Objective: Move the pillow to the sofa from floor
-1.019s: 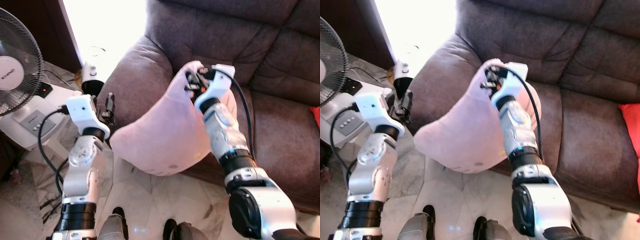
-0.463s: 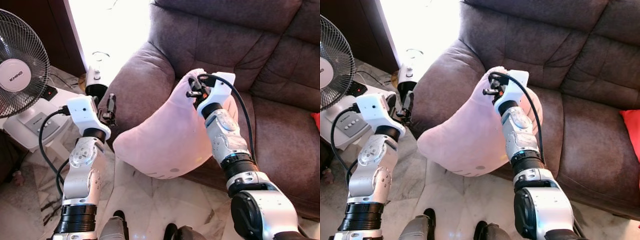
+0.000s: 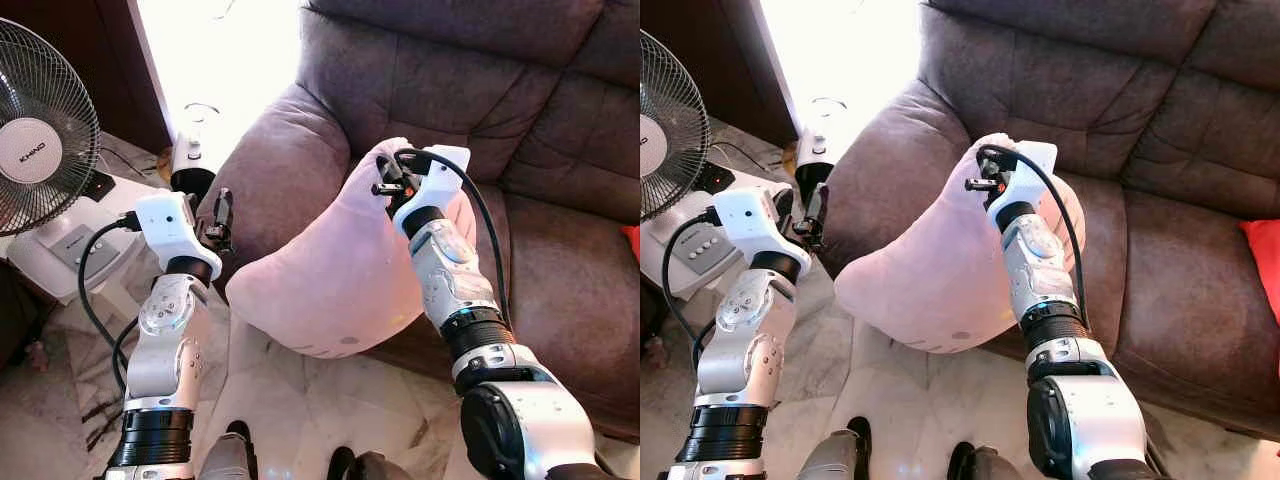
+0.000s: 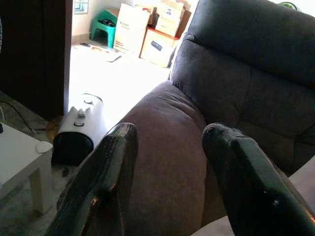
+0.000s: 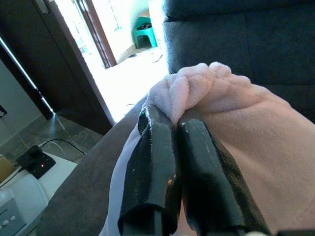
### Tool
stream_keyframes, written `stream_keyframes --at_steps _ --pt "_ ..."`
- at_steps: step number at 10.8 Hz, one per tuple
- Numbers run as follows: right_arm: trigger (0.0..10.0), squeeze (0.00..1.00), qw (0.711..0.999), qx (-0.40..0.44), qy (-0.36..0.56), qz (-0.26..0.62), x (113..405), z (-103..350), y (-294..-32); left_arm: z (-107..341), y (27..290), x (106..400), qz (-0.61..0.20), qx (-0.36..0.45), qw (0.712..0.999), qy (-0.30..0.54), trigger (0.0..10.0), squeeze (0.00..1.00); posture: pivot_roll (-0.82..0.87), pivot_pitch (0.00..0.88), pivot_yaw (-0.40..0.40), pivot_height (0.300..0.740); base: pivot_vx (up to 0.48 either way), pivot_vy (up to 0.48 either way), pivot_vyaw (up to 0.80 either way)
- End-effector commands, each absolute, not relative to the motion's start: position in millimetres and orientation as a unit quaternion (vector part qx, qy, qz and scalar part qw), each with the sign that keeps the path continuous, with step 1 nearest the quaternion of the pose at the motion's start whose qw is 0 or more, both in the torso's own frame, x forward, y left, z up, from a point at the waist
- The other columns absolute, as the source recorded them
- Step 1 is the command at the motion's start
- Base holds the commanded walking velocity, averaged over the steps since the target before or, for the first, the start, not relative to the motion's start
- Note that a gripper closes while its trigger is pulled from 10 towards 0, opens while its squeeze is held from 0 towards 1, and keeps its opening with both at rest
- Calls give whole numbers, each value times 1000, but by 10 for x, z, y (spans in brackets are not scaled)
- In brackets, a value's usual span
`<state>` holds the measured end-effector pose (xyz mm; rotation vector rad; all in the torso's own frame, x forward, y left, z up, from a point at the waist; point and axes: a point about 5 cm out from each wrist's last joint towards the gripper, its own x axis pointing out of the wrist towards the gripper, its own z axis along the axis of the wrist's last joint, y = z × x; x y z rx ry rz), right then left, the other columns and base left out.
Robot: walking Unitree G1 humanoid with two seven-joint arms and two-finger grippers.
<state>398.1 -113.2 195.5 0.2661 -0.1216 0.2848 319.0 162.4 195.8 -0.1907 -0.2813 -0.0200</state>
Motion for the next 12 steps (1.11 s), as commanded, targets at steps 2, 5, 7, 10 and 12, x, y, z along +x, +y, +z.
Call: stream_keyframes --at_steps 2,5,7,10,12 --pt "10000 0 977 134 -85 141 3992 2065 -1128 1968 1597 3165 -19 -104 984 -140 10000 0 201 149 -112 740 247 0 0" --pt "10000 0 976 136 -87 143 3990 2069 -1114 1973 1603 3163 -18 -103 985 -141 10000 0 202 151 -111 740 293 0 0" --pt "10000 0 976 140 -88 142 3986 2064 -1115 1970 1603 3161 -19 -102 985 -140 10000 0 202 151 -111 740 300 0 0" --pt "10000 0 976 139 -88 141 3985 2057 -1118 1966 1601 3162 -19 -102 985 -140 10000 0 200 151 -110 740 303 0 0" --pt "10000 0 977 139 -88 139 3986 2056 -1124 1969 1601 3162 -20 -102 985 -140 10000 0 201 151 -110 740 302 0 0"
